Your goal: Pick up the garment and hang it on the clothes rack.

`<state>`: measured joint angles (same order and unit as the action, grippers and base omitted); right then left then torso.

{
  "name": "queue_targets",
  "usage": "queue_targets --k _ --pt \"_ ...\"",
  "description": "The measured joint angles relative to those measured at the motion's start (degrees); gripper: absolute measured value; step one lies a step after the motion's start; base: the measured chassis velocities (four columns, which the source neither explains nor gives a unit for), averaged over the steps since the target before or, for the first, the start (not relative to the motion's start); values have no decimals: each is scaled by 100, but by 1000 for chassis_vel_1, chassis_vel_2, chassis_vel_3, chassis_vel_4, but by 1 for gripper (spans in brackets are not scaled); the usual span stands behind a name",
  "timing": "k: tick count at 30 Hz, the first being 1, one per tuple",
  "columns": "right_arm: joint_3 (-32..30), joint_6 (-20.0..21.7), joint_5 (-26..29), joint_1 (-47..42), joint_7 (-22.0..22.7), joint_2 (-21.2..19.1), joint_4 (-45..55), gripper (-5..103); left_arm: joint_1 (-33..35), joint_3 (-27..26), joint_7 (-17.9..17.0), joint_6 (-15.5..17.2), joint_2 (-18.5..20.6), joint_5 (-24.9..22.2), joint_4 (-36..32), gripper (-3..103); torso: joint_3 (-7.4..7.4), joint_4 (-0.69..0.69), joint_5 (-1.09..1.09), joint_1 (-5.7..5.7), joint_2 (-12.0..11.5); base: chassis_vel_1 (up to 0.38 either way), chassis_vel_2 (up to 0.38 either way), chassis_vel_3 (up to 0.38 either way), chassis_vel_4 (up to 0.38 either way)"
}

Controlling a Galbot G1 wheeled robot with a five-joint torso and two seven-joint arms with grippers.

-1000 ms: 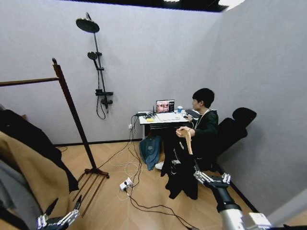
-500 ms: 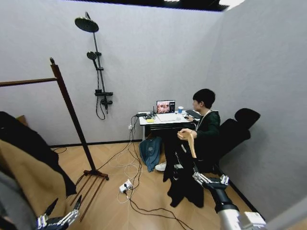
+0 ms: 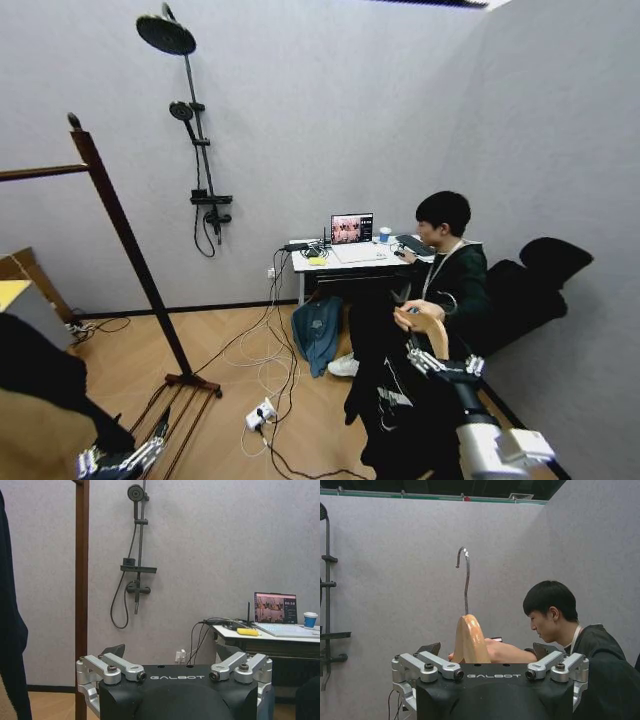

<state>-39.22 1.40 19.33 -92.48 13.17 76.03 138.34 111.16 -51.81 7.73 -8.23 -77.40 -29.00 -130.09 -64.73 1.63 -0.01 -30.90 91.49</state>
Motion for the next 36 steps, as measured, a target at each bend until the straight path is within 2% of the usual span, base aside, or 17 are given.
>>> queue_targets --k 3,4,6,8,9,10,11,12,15,17,18,20,21,23,26,36 --pt "36 -204 15 14 -102 15 -65 90 0 0 0 0 0 0 0 100 3 0 1 10 6 44 -34 -16 36" --pt "36 -204 15 14 -102 15 -65 90 0 0 0 0 0 0 0 100 3 0 1 10 6 57 -73 -23 54" --pt "63 -342 -111 -25 -157 44 -92 80 0 0 0 0 0 0 0 100 3 1 2 10 6 17 -23 -36 37" --pt "66 -391 -170 -28 -165 50 -107 80 0 0 0 0 0 0 0 100 3 1 1 10 6 0 0 0 0" --pt "66 -448 -249 -28 -176 56 -120 69 0 0 0 0 0 0 0 100 2 0 1 8 5 0 0 0 0" --pt "66 -448 -249 -28 -176 56 -120 69 0 0 0 0 0 0 0 100 2 0 1 8 5 0 0 0 0" --pt "66 -482 -291 -28 -180 58 -123 63 0 0 0 0 0 0 0 100 2 0 2 5 4 0 0 0 0" --pt "66 -538 -359 -34 -179 65 -122 52 0 0 0 0 0 0 0 100 1 0 1 3 3 0 0 0 0" --pt "66 -643 -521 -69 -179 82 -123 47 0 0 0 0 0 0 0 100 1 0 1 2 2 0 0 0 0" --pt "65 -781 -713 -106 -176 117 -123 36 0 0 0 0 0 0 0 100 1 0 1 2 2 0 0 0 0" --pt "65 -781 -713 -106 -176 117 -123 36 0 0 0 0 0 0 0 100 1 0 1 2 2 0 0 0 0" --pt "66 -933 -891 -136 -172 153 -137 26 0 0 0 0 0 0 0 100 2 0 1 3 3 0 0 0 0" --pt "66 -933 -891 -136 -172 153 -137 26 0 0 0 0 0 0 0 100 2 0 1 3 3 0 0 0 0" --pt "86 -1024 -920 -153 -176 168 -149 15 0 0 0 0 0 0 0 100 2 -1 1 3 3 0 0 0 0" --pt "79 -1072 -946 -166 -171 177 -173 9 0 0 0 0 0 0 0 100 2 1 2 3 2 0 0 0 0" --pt "4 -1156 -1030 104 -331 64 -283 9 0 0 0 0 0 0 0 100 1 1 1 3 3 0 0 0 0"
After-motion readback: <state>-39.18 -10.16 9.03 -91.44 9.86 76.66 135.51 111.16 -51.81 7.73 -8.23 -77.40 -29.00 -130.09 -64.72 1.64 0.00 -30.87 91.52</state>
